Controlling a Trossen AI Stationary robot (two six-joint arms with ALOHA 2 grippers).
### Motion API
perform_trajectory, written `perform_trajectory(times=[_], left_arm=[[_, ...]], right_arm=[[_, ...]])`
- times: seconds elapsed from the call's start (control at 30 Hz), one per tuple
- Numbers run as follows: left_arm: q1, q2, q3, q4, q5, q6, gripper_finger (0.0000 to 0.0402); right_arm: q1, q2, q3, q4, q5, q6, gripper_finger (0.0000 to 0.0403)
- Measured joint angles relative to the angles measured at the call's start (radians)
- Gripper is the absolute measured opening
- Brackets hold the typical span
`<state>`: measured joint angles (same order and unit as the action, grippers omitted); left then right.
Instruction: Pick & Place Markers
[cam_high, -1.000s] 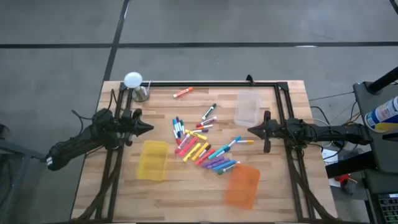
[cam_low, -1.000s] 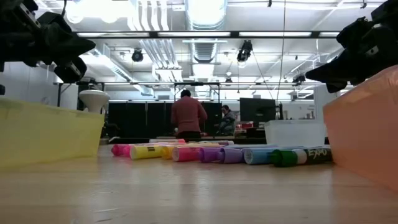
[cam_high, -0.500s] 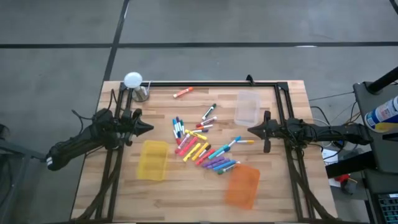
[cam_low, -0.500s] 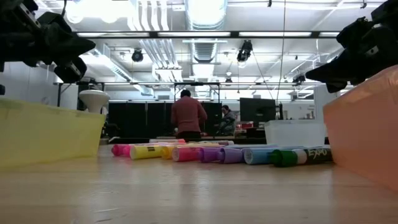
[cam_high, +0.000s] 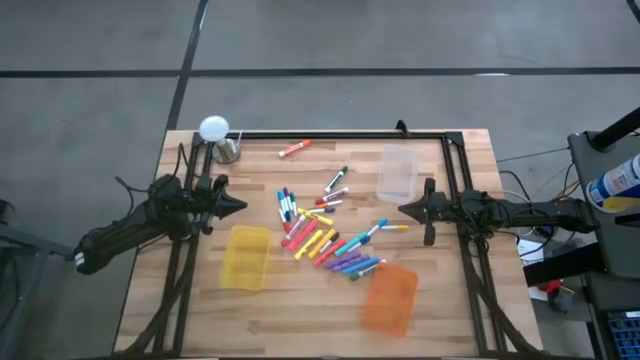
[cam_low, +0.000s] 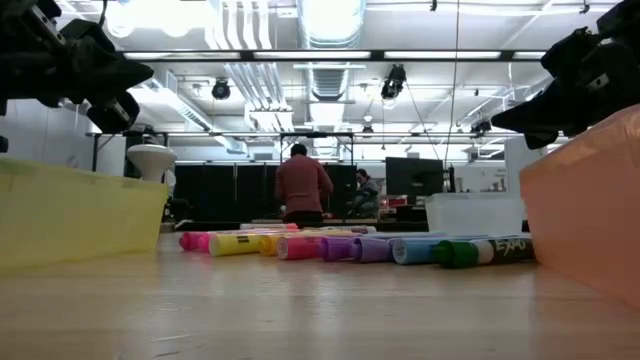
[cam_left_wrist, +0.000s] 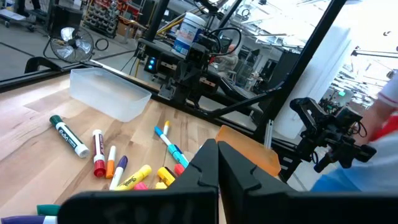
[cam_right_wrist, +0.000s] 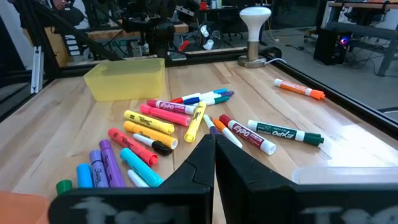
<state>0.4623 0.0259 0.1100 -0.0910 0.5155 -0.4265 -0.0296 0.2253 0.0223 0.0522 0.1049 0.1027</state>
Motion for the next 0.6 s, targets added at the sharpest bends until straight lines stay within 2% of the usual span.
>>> perform_trajectory(times=[0.17,0.3,0.47,0.53,0.6], left_arm=[[0.000,0.000,0.000,0.000,0.000,0.000,0.0000],[0.000,0.000,0.000,0.000,0.000,0.000,0.0000],[0.000,0.000,0.000,0.000,0.000,0.000,0.0000],[0.000,0.000,0.000,0.000,0.000,0.000,0.0000],[0.000,0.000,0.000,0.000,0.000,0.000,0.0000]], right_arm=[[0.000,0.000,0.000,0.001,0.002,-0.003,0.0009],[-0.002,0.000,0.000,0.053,0.059,-0.033,0.0009],[-0.001,0.000,0.000,0.329,0.064,0.449,0.0009],[-0.001,0.003,0.001,0.402,0.164,0.524,0.0009],[-0.002,0.003,0.001,0.428,0.268,0.519,0.0009]])
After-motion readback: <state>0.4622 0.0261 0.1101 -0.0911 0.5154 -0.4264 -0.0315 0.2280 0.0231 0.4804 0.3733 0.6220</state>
